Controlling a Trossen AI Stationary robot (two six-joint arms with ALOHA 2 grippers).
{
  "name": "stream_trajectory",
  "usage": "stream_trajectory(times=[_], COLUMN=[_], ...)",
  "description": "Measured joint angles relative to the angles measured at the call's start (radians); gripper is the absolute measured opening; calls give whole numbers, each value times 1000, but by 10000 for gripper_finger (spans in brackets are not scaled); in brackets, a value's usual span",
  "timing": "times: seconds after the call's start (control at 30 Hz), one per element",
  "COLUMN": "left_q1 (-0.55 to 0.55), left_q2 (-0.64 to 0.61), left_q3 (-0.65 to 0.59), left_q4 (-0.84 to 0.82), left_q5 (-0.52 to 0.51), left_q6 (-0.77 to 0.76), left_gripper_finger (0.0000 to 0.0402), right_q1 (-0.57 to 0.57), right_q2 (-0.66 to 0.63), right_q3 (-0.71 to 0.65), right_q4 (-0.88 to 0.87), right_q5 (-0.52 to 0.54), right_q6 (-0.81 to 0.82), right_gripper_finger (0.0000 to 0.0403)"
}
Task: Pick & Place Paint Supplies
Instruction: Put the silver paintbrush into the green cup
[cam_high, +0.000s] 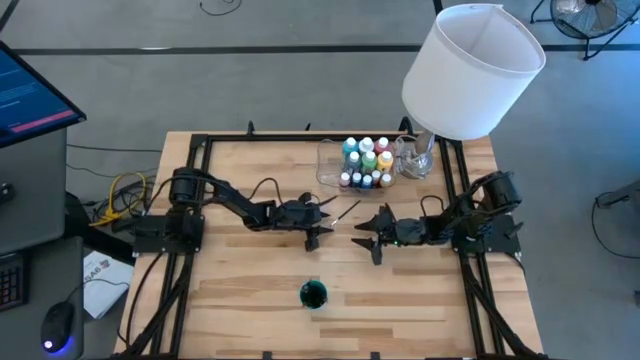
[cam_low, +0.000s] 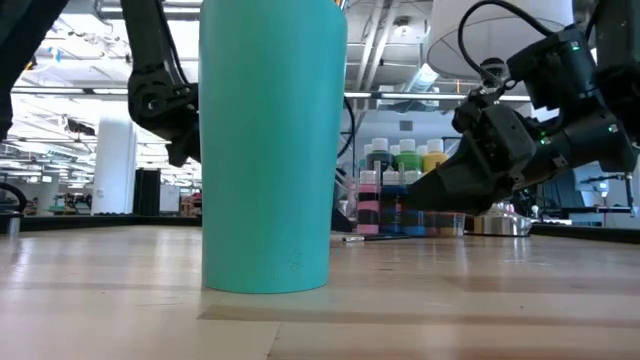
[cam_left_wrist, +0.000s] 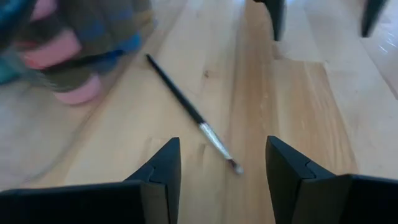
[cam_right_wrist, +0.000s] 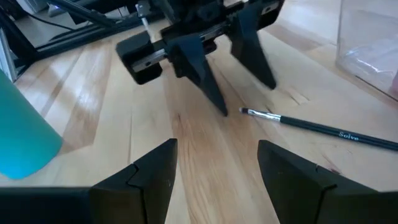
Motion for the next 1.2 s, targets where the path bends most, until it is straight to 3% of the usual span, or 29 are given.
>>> stream_trajectory(times=[0.23,0.73,1.0,1.2], left_q1=[-1,0,28,52], left_q2=[37,39,37,36], left_q3=[13,16,16,16], left_q4=[-2,-31,-48,-65], left_q5=[-1,-184,-118,-48], left_q6=[-10,-36,-18,-27], left_gripper_finger=[127,127,122,79], right_q1=[0,0,0,2], right_q2=[0,0,0,0], right_q3=[0,0,0,0], right_q4=[-23,-26,-26,-26], right_q5=[0,0,0,0], right_q6=[0,-8,-8,-7], right_gripper_finger=[216,216,216,216])
